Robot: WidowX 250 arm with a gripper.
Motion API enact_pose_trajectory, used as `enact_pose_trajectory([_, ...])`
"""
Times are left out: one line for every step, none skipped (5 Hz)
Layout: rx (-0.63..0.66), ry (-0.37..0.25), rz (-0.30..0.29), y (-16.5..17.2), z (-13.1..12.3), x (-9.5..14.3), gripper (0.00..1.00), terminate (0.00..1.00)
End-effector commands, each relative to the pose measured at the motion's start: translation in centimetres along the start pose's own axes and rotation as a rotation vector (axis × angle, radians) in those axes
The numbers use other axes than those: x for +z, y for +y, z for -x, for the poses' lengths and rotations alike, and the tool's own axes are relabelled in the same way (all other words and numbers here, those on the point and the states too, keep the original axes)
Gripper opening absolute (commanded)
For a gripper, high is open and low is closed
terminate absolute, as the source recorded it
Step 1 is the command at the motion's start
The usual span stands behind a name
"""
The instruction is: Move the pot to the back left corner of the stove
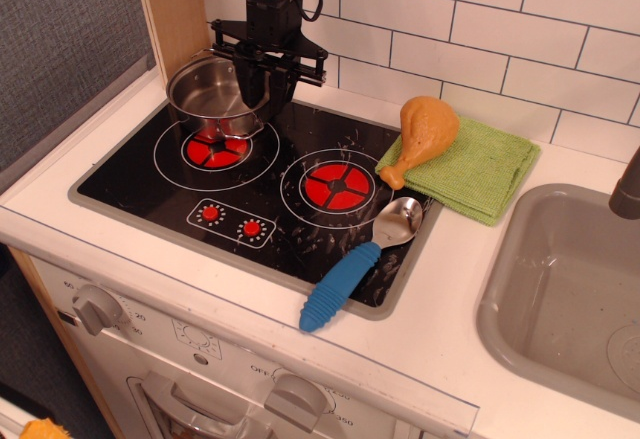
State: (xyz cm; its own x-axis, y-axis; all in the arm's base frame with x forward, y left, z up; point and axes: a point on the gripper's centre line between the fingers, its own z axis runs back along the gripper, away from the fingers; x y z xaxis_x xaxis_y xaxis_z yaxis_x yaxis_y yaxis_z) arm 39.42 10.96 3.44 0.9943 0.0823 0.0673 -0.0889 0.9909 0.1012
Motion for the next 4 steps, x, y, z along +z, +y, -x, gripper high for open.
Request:
enact_pose_trajectory([-0.067, -0.228, -0.047, -1.2, 0.1, 8.9, 1.0, 0.0])
enact_pose_trajectory([-0.086, -0.228, -0.003, -2.3, 1.0, 8.7, 1.0, 0.0])
enact_pose_trajectory([-0.086, -0.228, -0.003, -2.3, 1.0, 8.7, 1.0, 0.0])
enact_pose_trajectory([-0.086, -0.228, -0.003, -2.3, 1.0, 8.7, 1.0, 1.0])
